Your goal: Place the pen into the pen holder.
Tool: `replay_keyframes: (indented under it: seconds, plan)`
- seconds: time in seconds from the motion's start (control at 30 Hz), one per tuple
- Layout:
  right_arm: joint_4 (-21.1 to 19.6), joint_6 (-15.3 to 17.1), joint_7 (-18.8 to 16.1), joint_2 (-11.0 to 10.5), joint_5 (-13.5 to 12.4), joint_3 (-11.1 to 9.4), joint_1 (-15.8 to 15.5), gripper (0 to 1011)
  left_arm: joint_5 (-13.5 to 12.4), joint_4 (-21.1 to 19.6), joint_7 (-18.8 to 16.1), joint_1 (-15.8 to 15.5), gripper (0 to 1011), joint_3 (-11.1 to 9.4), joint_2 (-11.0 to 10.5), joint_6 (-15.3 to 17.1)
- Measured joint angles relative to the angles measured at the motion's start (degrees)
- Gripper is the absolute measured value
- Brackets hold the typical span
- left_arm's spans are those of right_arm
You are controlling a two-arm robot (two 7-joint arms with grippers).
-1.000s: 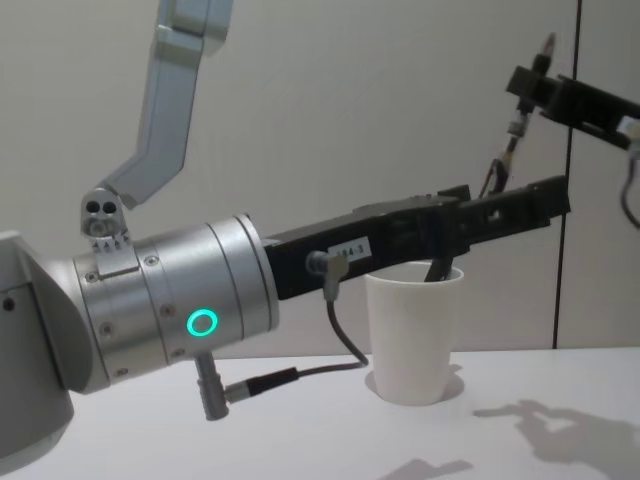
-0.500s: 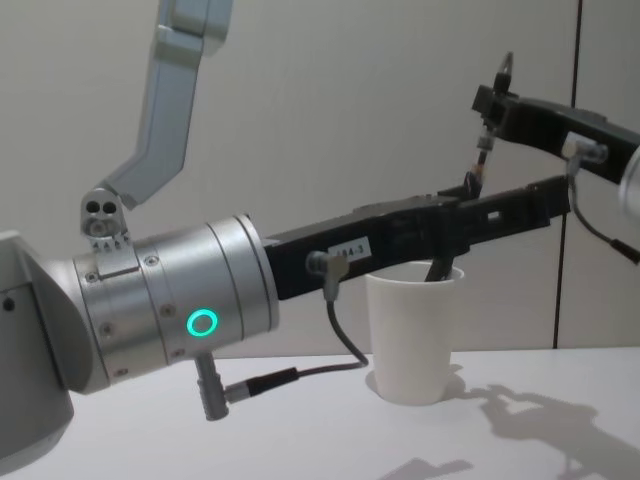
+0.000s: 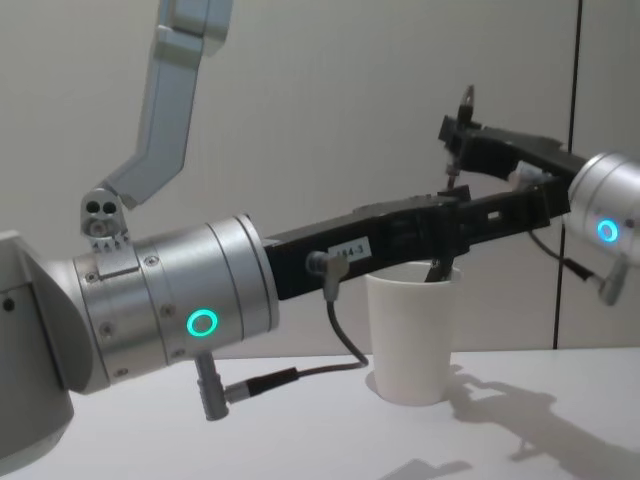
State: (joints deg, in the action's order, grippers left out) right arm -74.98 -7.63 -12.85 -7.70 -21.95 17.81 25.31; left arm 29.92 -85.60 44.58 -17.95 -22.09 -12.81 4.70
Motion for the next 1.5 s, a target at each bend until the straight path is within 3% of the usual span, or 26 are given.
replay_keyframes:
  seconds: [0.5,0.63,1.23,1.5]
  plan:
    - [5.9,0.9,0.9,2.4,2.6,1.4,2.6,122,0.0,0.0,0.0,0.0,1001,0.0,0.0,0.0]
    - [6.6,1.1,1.0,2.7,2.9,1.6,2.9,183,0.0,0.0,0.0,0.0,1001,0.0,0.0,0.0]
    - [8.0,1.4,1.2,3.3,3.6,2.0,3.5,753,0.0,0.0,0.0,0.0,1001,0.0,0.0,0.0]
    - [5.1,1.8,1.2,2.3,2.4,1.4,2.0,977,0.0,0.0,0.0,0.0,1001,0.0,0.0,0.0]
